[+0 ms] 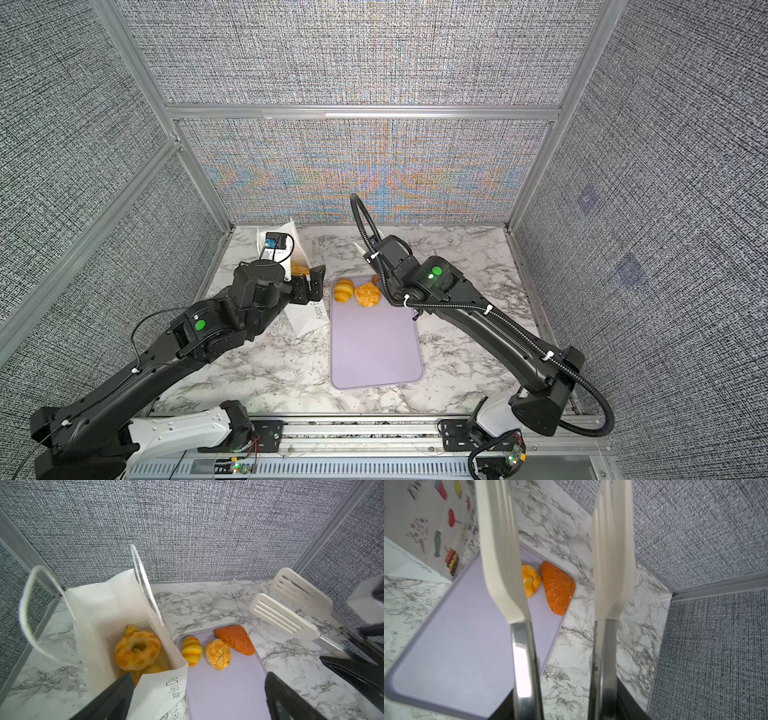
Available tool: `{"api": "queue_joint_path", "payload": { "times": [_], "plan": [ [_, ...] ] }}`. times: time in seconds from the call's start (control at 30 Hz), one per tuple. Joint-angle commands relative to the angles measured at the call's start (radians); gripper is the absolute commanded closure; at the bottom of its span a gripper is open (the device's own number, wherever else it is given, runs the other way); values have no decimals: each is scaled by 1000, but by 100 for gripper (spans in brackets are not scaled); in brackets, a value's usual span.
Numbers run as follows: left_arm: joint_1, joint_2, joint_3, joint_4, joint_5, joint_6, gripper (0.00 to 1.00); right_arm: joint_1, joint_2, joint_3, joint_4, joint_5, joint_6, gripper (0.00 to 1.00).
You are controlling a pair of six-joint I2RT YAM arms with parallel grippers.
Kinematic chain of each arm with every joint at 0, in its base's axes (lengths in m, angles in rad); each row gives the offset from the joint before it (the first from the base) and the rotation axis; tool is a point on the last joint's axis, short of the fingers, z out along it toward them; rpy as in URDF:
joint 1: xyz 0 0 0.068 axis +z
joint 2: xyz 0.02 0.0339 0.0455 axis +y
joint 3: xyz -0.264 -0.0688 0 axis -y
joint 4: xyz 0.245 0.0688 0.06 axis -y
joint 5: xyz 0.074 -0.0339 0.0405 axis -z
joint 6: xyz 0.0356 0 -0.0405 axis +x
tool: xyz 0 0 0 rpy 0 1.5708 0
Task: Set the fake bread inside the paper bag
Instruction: 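Move the tongs back over the tray while left lowers the bag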
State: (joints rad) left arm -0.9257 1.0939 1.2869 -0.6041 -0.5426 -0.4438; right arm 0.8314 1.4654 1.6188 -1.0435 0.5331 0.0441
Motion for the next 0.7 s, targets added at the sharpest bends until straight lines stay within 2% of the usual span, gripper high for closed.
{"api": "queue_joint_path", "payload": {
  "times": [0.0, 0.43, 0.67],
  "plan": [
    [-14, 20, 6, 39, -4, 11, 1, -33, -11, -50, 8, 4, 30, 49],
    [-59, 94, -29, 106, 56, -35, 1, -143, 32, -225, 31, -87, 56, 49],
    [-71, 126, -71, 151, 93, -67, 1, -167, 115, -241, 3, -129, 63, 50]
  ]
}}
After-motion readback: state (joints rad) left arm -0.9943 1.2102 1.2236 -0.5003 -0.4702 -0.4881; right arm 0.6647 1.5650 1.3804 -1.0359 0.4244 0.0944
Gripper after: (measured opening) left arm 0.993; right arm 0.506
